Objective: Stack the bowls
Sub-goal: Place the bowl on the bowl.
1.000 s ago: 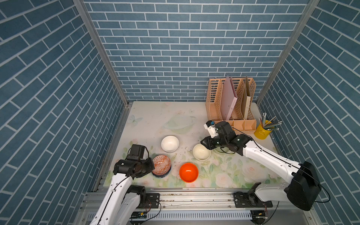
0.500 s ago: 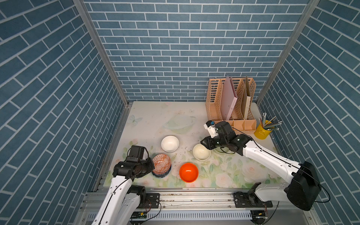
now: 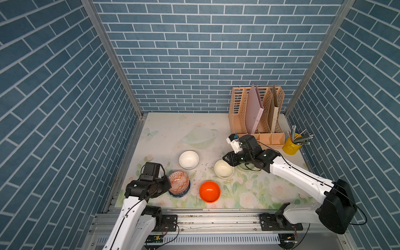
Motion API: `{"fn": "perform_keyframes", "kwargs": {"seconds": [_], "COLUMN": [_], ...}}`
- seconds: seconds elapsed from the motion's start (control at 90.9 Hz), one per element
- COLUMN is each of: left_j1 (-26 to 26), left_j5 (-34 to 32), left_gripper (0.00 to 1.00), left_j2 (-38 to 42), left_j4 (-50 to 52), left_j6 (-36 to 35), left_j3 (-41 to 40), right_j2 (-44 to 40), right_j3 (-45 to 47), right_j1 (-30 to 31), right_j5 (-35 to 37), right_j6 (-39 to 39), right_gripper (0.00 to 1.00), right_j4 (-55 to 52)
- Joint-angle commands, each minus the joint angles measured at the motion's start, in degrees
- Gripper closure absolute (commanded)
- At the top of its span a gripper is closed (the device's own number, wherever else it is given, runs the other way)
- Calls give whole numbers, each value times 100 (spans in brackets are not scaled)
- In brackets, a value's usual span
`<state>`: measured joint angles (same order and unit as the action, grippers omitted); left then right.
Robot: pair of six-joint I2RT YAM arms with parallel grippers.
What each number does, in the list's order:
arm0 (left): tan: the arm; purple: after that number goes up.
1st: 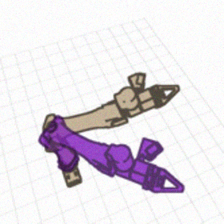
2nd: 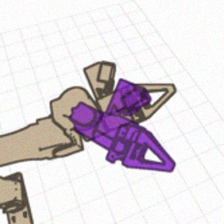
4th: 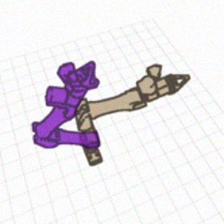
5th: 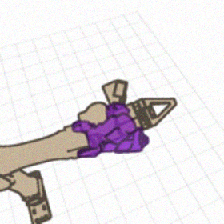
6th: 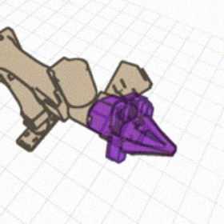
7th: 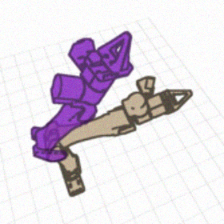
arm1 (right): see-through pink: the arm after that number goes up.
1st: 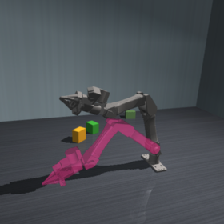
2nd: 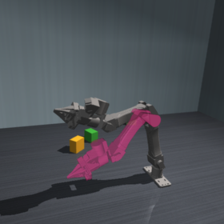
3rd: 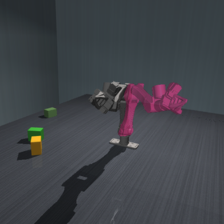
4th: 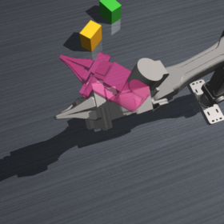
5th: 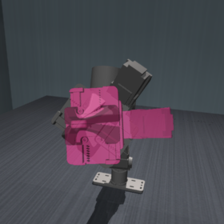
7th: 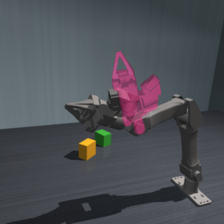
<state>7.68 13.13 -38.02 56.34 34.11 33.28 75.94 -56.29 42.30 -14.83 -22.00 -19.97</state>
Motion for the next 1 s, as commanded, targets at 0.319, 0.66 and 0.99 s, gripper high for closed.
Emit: {"fn": "perform_keyframes", "kwargs": {"seconds": [0.319, 0.66, 0.99], "left_j1": [14, 14, 14], "left_j5": [58, 65, -131], "left_gripper": [93, 67, 61], "left_j2": [-214, -228, -336], "left_j4": [-42, 16, 519], "left_j6": [-106, -167, -298], "left_j3": [38, 101, 1232], "right_j2": [-18, -9, 30], "right_j3": [76, 86, 16], "right_j1": [-4, -8, -11], "right_j5": [-65, -55, -23], "right_j6": [196, 209, 196], "right_gripper": [64, 64, 64], "right_j4": [28, 30, -3]}}
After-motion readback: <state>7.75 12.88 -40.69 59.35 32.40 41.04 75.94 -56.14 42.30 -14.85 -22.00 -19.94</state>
